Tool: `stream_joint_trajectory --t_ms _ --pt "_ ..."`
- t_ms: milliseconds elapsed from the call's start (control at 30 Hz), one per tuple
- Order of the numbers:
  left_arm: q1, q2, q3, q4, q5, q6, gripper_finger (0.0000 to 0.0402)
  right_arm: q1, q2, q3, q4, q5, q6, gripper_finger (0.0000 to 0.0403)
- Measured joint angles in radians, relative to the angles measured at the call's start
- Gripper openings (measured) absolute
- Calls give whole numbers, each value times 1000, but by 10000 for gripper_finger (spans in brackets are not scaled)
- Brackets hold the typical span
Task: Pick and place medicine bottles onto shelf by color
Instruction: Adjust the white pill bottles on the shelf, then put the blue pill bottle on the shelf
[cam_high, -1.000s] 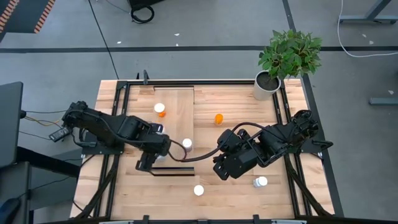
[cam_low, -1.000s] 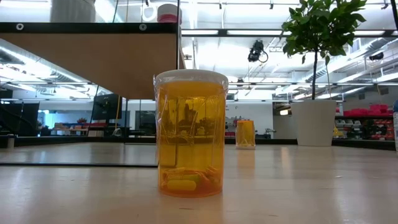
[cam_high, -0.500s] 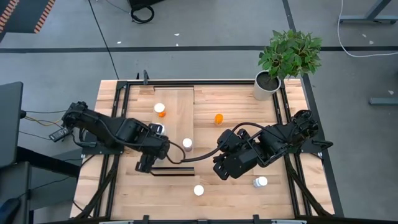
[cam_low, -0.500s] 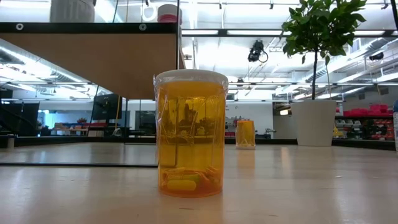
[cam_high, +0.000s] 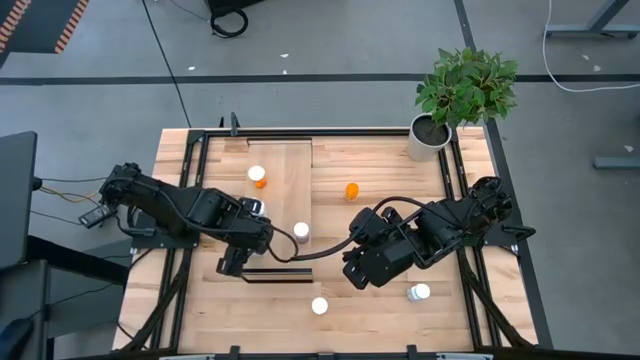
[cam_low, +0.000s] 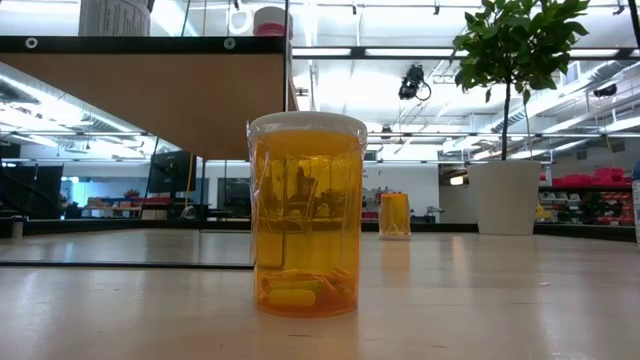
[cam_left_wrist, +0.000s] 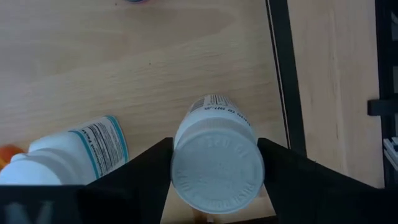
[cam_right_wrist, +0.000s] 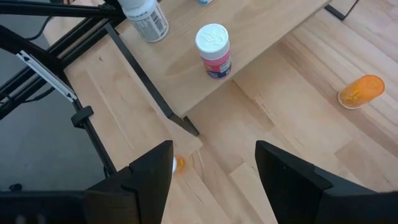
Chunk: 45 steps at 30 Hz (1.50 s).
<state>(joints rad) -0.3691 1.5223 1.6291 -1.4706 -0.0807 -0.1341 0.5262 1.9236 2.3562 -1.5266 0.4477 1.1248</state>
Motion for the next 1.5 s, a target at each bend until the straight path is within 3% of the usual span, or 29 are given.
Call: stream_joint_trajectory --t_ms 333,900,1167,1500 --pt "2 0 0 -1 0 -1 225 0 0 0 0 1 -16 235" --pt "2 0 0 0 0 -12 299 0 0 0 0 28 -18 235" --pt "2 0 1 -2 0 -34 309 0 0 0 0 28 -42 235" --pt "2 1 150 -19 -12 -65 311 0 0 0 0 64 -134 235"
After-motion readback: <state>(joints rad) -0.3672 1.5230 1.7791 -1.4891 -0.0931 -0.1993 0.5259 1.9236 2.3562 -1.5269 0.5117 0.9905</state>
